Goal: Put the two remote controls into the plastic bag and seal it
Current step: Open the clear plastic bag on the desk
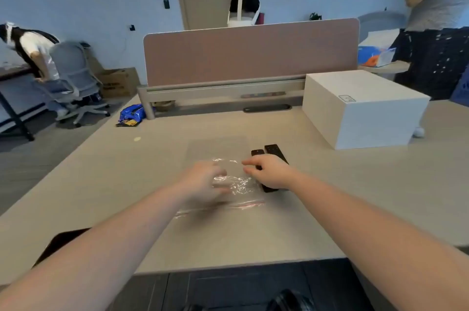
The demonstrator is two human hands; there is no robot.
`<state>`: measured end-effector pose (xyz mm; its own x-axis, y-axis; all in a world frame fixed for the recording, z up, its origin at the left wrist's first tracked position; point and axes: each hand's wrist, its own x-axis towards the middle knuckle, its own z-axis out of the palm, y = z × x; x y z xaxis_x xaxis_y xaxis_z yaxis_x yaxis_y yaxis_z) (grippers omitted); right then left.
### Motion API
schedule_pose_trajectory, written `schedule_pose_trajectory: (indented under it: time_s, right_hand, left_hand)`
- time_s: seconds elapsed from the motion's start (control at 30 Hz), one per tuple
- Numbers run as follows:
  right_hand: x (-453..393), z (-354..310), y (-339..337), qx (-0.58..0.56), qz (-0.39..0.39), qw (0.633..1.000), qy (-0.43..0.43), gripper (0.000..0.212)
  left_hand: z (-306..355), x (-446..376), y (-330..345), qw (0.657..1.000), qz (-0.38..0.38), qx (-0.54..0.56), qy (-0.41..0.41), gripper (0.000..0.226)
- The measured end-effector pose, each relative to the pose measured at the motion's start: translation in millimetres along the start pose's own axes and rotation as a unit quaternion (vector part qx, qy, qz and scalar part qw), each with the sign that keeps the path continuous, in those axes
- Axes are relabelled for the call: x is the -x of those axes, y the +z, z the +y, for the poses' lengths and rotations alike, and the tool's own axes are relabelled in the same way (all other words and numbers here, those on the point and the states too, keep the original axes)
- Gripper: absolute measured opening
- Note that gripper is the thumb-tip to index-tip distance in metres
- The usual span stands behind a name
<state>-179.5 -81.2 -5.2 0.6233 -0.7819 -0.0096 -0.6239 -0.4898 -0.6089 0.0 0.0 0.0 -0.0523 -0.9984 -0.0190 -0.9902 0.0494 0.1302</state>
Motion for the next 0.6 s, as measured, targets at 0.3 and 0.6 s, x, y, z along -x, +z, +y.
schedule_pose_trajectory:
  time_s: [0.3, 0.6]
  right_hand:
    - [20, 5, 7, 0.002, -0.013, 1.000, 0.015, 0.035]
    - [18, 1, 15, -0.027, 0.055, 0.998, 0.014, 0.028]
  left_hand:
    - [1, 27, 15, 0.999, -0.021, -0.001, 0.043, 0.024]
    - [-4, 20, 25, 0.999, 0.038, 0.005, 0.001, 0.016]
